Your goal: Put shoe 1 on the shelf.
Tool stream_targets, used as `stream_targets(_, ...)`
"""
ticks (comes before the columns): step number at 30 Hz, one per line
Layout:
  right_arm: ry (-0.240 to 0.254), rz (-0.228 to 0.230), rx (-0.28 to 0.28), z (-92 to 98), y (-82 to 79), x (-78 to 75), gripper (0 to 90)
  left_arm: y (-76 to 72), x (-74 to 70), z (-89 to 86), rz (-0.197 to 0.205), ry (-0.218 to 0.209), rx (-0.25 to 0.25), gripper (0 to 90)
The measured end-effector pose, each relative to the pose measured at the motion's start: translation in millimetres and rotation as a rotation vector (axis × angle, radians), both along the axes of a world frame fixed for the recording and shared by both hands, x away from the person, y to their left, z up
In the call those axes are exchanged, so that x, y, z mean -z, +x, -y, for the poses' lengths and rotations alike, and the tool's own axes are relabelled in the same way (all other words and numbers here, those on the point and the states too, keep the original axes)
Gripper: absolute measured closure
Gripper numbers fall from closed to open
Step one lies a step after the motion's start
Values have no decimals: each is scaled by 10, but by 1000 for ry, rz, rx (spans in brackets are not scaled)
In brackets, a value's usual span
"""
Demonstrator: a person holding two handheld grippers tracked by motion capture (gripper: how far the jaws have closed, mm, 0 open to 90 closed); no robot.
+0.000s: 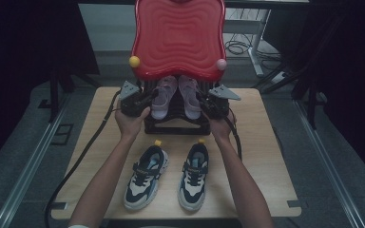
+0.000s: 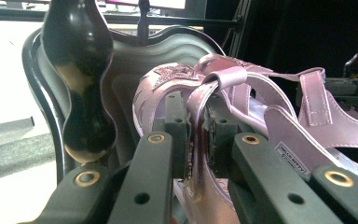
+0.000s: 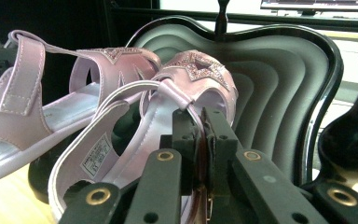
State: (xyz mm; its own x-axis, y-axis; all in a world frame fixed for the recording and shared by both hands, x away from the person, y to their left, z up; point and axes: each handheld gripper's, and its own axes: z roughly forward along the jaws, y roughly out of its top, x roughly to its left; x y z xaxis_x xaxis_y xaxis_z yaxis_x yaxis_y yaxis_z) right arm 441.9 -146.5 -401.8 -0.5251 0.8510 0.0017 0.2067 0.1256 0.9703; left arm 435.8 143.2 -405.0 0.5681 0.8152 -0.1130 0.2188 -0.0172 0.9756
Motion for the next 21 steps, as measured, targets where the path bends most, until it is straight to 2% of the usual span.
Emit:
stream_targets(3,-6,5,8,-13,10,13,848,26,17,5,4,-5,-5,817)
stream_targets(16,-63,59,51,-123,26,86,848,105,93,168,43,54,-25,815)
stream_targets(21,-95,68,57,-181,51,138,846,132,144,197,42,71,-36,812)
